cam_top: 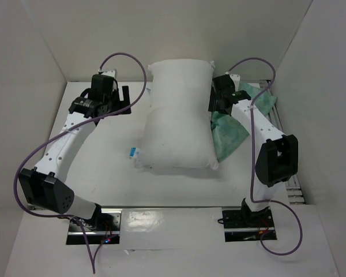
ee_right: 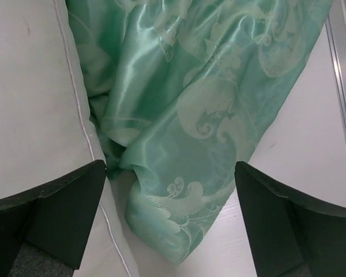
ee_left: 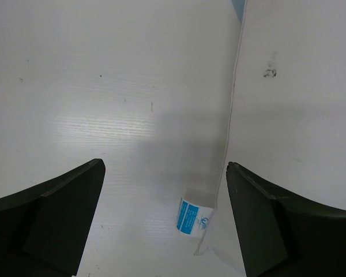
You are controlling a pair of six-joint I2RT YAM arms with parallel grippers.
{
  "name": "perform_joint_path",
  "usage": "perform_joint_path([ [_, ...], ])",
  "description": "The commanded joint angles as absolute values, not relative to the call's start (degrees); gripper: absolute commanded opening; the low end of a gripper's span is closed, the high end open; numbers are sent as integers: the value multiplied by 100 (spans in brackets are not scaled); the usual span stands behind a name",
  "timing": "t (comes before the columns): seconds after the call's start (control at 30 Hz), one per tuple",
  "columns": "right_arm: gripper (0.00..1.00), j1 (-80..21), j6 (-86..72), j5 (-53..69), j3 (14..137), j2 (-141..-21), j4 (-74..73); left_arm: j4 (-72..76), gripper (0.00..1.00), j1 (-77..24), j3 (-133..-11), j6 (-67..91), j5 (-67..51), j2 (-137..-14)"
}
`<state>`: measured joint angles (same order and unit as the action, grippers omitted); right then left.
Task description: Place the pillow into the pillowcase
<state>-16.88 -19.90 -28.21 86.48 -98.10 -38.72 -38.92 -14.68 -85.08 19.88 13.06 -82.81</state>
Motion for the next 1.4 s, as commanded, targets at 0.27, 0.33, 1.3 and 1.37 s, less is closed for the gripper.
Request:
perform_joint_path([
  [0.27,100,-1205,-2092,-2025,8632,-9686,-4043,-3902,100,-1520,-9087,1969,572,-8130],
  [0.33,100,-881,-2092,-1602,8508,-9633,-3990,-3823,100,-1521,-9088,1969,571,-7990],
  [1.3,0,-509,-2153,-242,10526,-9010,-3226,-3727,100,-1687,-8825,1819,650,-7409],
  [1.37,0,-764,-2031,322,11150,-8747,-2632,-3727,100,-1687,-8771,1898,589,-7409],
])
